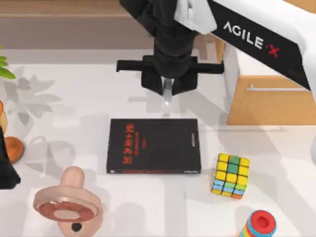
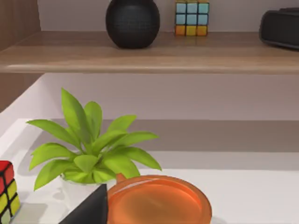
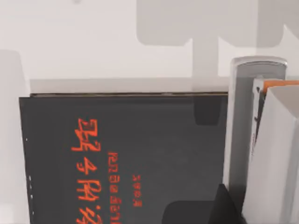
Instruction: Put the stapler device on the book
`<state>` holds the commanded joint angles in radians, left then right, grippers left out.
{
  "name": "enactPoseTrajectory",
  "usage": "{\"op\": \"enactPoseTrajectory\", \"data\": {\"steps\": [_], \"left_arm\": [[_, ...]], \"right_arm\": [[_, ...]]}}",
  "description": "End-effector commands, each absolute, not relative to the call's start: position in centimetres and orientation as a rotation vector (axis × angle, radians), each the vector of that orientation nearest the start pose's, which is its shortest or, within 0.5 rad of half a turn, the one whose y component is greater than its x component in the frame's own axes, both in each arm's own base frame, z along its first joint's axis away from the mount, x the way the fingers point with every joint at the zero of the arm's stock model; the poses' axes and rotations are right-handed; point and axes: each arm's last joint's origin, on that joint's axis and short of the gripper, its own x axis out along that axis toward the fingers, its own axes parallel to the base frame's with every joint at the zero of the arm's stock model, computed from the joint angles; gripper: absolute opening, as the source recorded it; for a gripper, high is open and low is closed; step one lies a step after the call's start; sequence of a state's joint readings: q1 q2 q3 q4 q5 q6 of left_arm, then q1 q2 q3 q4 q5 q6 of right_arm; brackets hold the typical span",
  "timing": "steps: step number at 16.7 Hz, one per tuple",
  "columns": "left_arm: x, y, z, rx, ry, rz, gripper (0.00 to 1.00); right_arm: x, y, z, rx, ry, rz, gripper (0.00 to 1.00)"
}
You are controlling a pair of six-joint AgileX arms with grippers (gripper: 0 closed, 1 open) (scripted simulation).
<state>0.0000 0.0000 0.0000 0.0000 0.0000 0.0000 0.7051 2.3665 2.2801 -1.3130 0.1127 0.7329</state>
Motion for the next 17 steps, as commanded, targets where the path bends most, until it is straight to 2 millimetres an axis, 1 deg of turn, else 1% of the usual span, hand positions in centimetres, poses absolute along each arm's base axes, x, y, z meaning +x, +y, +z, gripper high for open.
{"op": "enactPoseTrajectory", "data": {"steps": [2, 5, 11, 17], "left_arm": [[10.6, -0.1, 16.0, 0.0, 0.0, 0.0, 1.0], [10.6, -0.1, 16.0, 0.0, 0.0, 0.0, 1.0], [10.6, -0.1, 16.0, 0.0, 0.0, 0.0, 1.0], [10.6, -0.1, 16.0, 0.0, 0.0, 0.0, 1.0]], "right_arm": [[35.2, 33.1, 20.7, 0.02, 1.42, -0.005, 0.0], [34.1, 34.4, 18.9, -0.004, 1.466, -0.023, 0.0], [34.2, 34.4, 18.8, 0.0, 1.467, -0.027, 0.0], [34.3, 34.5, 15.9, -0.006, 1.47, -0.025, 0.0]]}}
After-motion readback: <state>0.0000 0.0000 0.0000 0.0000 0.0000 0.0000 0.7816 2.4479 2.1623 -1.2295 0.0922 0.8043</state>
